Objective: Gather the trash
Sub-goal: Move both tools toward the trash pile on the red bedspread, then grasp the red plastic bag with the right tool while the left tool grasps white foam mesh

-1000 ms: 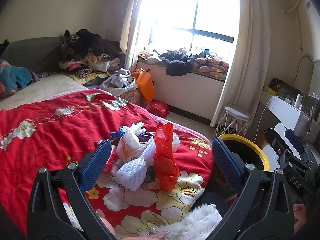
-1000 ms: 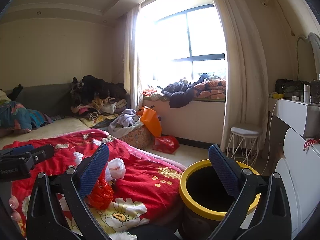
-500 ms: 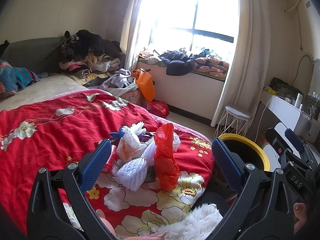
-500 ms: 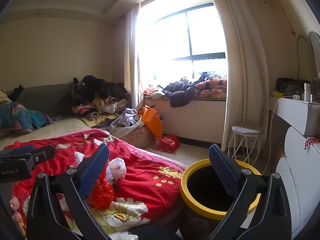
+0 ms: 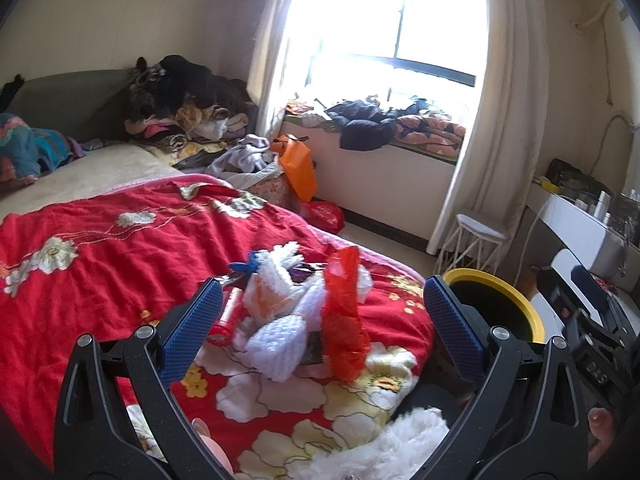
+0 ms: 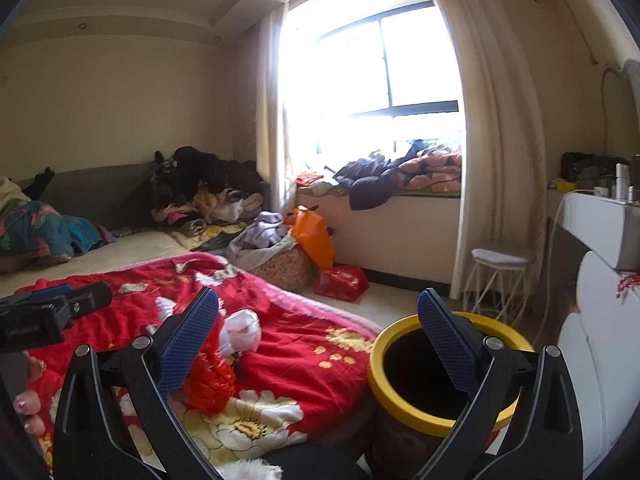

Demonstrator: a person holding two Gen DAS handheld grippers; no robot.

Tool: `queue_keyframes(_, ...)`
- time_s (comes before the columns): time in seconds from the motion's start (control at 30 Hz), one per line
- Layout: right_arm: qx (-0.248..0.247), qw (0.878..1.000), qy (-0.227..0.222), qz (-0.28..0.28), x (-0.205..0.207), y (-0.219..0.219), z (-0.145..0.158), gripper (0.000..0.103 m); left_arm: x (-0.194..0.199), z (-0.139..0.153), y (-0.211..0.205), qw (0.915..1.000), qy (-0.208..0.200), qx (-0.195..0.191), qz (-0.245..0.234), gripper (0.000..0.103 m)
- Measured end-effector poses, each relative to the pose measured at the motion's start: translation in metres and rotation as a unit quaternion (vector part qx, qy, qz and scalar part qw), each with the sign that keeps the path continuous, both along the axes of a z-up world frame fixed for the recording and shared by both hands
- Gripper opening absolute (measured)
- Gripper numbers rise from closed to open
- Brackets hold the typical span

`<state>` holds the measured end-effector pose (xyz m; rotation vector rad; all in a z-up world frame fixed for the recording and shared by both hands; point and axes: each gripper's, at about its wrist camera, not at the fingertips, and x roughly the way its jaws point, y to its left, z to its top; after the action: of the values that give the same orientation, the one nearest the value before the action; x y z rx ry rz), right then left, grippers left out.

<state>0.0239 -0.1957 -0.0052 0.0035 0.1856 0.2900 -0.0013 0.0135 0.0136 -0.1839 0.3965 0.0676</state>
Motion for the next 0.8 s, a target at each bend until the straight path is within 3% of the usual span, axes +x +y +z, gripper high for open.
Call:
queue_keyframes(0.5,-0.051,0.989,0.050,0.127,0.019,0.070,-0.015,0.097,-0.003,-0.006,0.074,0.9923,0.002,-0.034,0.119,0.093)
queue_keyframes(0.8,-0.072,0.972,0.132,0.180,0.059,0.105,-0.037,0.097,0.017,-0.036,0.108,0.9935,0.052,-0.052,0.087,0.092)
